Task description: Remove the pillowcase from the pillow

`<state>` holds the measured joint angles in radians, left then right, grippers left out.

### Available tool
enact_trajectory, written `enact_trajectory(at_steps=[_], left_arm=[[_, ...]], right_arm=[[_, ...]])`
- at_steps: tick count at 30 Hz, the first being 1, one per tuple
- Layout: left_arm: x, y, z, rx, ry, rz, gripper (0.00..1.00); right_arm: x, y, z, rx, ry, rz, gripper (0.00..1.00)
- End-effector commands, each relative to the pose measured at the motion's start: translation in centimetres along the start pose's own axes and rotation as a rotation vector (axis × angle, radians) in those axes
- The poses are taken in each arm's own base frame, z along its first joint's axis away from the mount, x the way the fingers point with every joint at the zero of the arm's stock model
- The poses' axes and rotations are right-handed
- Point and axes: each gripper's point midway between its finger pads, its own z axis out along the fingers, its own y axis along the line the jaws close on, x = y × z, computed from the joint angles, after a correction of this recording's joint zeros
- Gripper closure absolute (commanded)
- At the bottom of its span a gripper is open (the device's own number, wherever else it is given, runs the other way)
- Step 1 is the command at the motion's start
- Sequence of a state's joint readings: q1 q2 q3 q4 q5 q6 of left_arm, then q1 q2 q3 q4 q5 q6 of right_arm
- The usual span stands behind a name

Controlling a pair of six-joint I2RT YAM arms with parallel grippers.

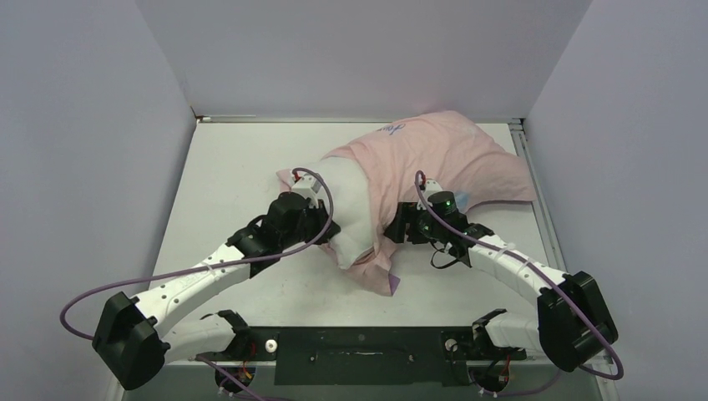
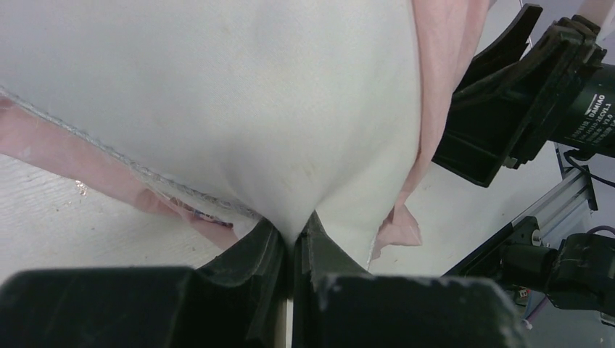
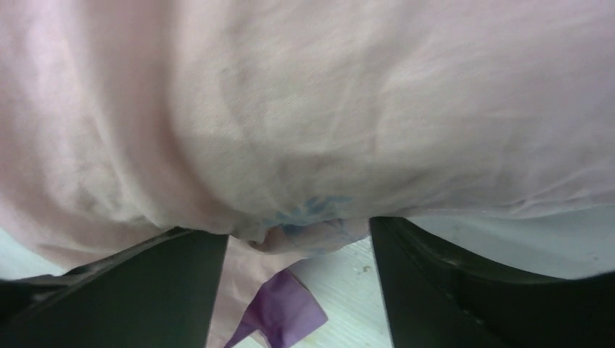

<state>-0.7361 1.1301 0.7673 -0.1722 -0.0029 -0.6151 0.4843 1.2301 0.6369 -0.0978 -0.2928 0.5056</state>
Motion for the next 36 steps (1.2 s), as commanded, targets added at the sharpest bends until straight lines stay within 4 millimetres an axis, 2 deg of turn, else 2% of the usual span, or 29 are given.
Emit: enact_trajectory(at_steps=[1,6,10,15,19,26,32,34,36], left_arm=[[-3.5,-1.9,-2.9,0.072,-0.100,0.028,1.00],[-4.7,-1.0,-4.8,0.043,-0.135,0.039,1.00],[-5.8,0.8,-6.3,-0.028,-0.165,0.057,1.00],[-6.4,2.9,-8.4,-0.094,-0.189,0.058,1.00],[-6.7,4.3,-10.1,-0.142,-0.209,0.065,1.00],[-6.9,6.5,-12.6,-0.227,-0.231,0.072,1.00],[-8.5,6.1,-14.2,-0.230,-0.270,0.094,1.00],[-8.3,5.5,-13.7,-0.182,-0.268,0.110,1.00],[-6.7,4.9,-12.2,-0.106,-0.216,0.117,1.00]], right_arm=[[-1.8,0.3,0.6,-0.018,-0.069,-0.013,0.40],[-2.0,0.0,0.8,-0.001,-0.074,-0.019,0.78],[-2.9,-0.9,0.2,0.062,-0.101,-0.026,0.94],[-4.9,-2.9,-1.7,0.179,-0.170,-0.012,0.95],[-6.5,-5.3,-3.6,0.287,-0.221,0.051,0.95],[-9.3,-8.7,-7.4,0.368,-0.342,0.179,0.95],[-11.6,-10.5,-10.2,0.355,-0.428,0.276,0.95],[-11.7,-10.8,-10.2,0.345,-0.420,0.286,0.95],[-11.4,-10.6,-9.7,0.315,-0.390,0.282,0.95]])
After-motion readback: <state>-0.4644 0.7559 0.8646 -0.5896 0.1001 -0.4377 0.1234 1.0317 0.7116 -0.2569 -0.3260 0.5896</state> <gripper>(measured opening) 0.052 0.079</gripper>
